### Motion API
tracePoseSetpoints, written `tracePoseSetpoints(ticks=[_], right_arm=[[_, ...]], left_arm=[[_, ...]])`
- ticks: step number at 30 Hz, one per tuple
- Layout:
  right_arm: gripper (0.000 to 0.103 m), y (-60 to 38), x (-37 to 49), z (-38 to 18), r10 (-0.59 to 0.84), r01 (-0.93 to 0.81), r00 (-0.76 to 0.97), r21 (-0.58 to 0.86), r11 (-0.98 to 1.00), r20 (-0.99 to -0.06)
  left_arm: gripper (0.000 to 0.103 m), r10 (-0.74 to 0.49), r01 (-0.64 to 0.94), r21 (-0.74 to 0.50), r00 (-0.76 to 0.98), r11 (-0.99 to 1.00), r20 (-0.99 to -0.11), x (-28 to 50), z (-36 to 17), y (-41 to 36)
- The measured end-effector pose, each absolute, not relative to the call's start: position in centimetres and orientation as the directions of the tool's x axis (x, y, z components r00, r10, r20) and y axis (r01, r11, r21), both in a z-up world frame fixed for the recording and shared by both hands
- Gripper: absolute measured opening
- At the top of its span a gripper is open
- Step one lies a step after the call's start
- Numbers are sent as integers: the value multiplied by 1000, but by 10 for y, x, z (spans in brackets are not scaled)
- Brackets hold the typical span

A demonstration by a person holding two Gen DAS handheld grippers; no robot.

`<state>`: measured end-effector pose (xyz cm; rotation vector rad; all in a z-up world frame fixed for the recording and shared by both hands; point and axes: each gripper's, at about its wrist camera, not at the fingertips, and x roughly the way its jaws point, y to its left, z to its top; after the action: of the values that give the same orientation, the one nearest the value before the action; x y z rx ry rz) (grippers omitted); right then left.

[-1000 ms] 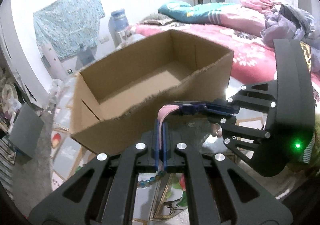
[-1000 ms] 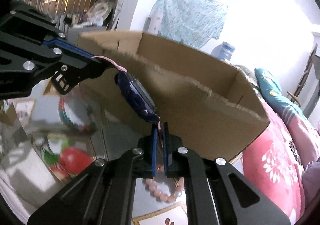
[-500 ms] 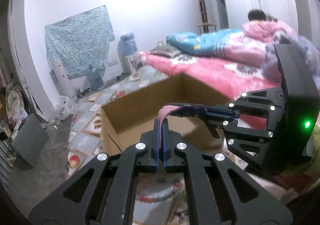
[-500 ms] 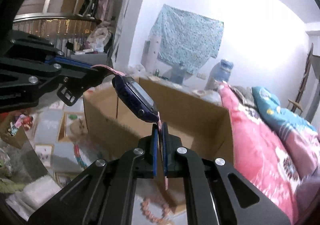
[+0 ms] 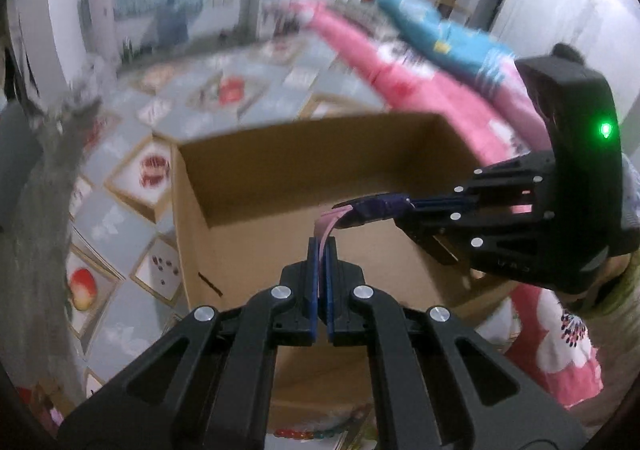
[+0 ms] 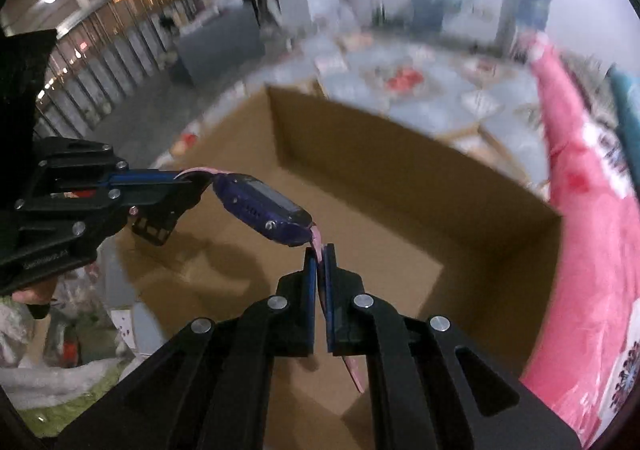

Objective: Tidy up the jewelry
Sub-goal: 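Carry the smartwatch over the cardboard box with the right gripper and release it inside, then withdraw both grippers from the box back toward the bracelets on the table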

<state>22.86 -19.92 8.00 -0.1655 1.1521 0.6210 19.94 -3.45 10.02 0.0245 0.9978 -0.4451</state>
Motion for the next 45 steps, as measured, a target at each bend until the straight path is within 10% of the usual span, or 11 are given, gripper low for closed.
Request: tracePoseSetpoints(ticks=[9,20,34,45], right_arm=[[10,-184,303,21,250,-481,72,185,857,-966],[28,-191,310,28,153,-457,246,25,889,-957],[40,-262,160,160,385,-455,578,107,884,-720],[43,-249,50,53,472,-352,431,339,873,-769]], left_arm=[[10,-139,372,7,364,928,-921,261,55,-66],[26,-95,343,105,519,934,-850,270,70,-73],[81,-100,212,124,803,969,-587,115,158,2],[85,-26,137,86,660,987,-751,47,53,21]])
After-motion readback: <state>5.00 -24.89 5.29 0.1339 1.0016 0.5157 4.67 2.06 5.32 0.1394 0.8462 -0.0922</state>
